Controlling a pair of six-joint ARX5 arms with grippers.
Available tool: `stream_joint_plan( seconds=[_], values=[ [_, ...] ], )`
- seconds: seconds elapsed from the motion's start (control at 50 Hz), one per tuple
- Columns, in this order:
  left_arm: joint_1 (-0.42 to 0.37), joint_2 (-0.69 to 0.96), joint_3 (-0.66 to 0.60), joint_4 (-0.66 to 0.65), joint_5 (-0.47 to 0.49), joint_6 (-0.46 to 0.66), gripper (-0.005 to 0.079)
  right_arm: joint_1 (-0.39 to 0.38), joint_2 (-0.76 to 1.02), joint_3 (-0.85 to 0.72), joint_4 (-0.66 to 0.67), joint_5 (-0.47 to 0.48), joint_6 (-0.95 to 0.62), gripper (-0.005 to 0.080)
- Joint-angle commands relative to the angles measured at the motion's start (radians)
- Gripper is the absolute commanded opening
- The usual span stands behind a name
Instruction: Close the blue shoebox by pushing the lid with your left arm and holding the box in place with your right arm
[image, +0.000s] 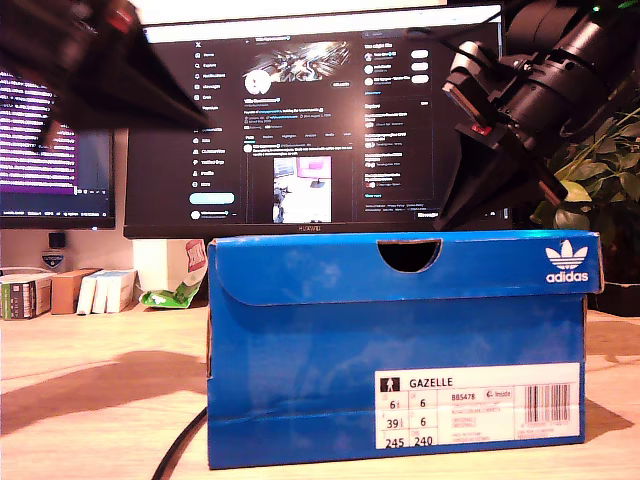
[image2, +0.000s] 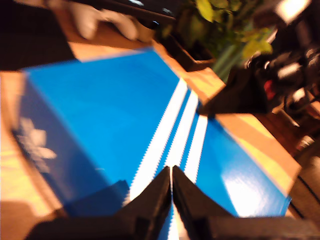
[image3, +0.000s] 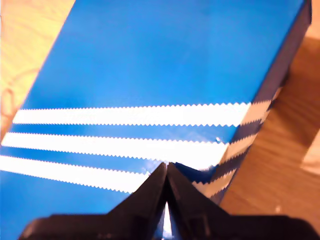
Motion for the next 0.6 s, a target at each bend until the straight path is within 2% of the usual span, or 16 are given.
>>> stream_joint_plan(
  seconds=[0.0, 0.36, 0.46, 0.58],
  values=[
    [0.018, -0.031, -0.015, -0.012, 0.001, 0.016, -0.0019, 0.003, 0.012, -0.019, 0.011, 0.029, -0.006, -0.0012],
    [0.085, -0.245, -0.015, -0.158, -0.022, 0.067, -0.0019, 0.064, 0.018, -0.108, 0.116, 0.081, -0.01, -0.0012],
    [0.089, -0.318, -0.015, -0.223, -0.064, 0.106, -0.0019, 0.065, -0.012, -0.108, 0.168, 0.09, -0.013, -0.0012],
    [0.089, -0.418, -0.016, -0.296, -0.12, 0.148, -0.0019, 0.06, -0.106, -0.108, 0.225, 0.189, 0.002, -0.0013]
  ],
)
